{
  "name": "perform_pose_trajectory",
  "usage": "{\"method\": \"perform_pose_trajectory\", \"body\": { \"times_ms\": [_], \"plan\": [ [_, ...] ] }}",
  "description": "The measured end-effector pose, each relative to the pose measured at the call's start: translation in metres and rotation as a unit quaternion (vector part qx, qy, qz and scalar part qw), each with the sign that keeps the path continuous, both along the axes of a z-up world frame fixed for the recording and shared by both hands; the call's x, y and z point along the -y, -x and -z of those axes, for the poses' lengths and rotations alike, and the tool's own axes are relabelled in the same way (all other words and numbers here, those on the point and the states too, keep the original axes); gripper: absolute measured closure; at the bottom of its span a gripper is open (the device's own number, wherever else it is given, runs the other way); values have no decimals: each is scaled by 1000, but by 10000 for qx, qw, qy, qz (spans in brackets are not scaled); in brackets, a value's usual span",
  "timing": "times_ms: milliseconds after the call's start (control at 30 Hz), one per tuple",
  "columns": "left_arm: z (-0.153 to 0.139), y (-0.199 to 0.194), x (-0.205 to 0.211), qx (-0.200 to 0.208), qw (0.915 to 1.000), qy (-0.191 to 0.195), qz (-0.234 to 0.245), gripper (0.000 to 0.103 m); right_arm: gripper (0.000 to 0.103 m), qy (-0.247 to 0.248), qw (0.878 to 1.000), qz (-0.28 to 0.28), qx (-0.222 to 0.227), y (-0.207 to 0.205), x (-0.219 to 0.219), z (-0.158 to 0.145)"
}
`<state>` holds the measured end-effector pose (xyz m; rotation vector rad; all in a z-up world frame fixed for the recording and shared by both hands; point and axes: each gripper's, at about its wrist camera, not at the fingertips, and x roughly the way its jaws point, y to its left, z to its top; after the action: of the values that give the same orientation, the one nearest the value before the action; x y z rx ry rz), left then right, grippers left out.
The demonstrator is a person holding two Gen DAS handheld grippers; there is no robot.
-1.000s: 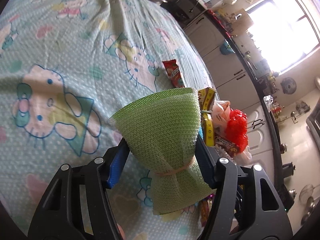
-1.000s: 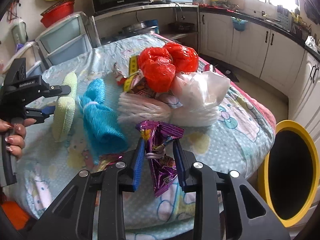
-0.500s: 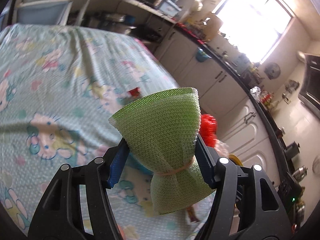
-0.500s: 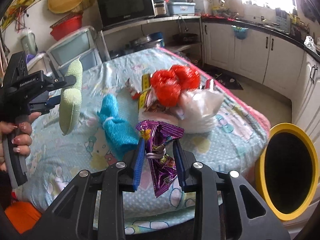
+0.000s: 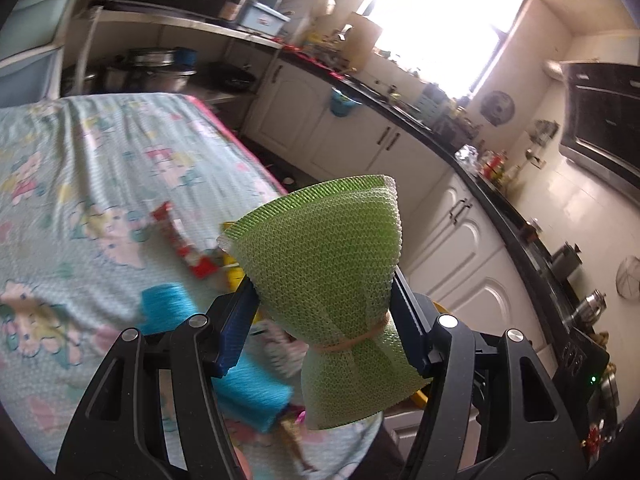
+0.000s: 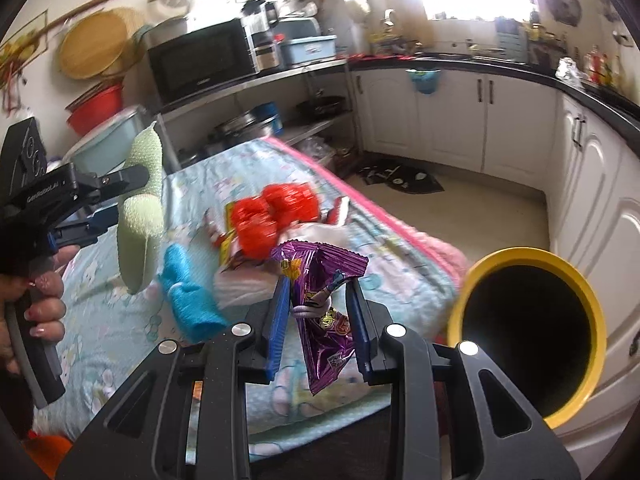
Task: Collect trash
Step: 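Carry the purple wrapper to the yellow bin and release it with the right tool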
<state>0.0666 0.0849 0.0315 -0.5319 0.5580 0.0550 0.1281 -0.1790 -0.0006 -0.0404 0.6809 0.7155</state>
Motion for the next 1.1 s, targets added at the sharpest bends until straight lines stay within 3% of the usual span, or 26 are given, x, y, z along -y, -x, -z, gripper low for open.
{"method": "perform_pose_trajectory", "body": {
  "times_ms": [567,1100],
  "plan": [
    [-9,-54,88,171,9951,-532,813,48,76,-381,9917,1222,125,-29,92,-7],
    [2,-106,176,152,9845,-1025,1414,47,76,-635,9706,2323,12,-47,172,9]
  ]
}}
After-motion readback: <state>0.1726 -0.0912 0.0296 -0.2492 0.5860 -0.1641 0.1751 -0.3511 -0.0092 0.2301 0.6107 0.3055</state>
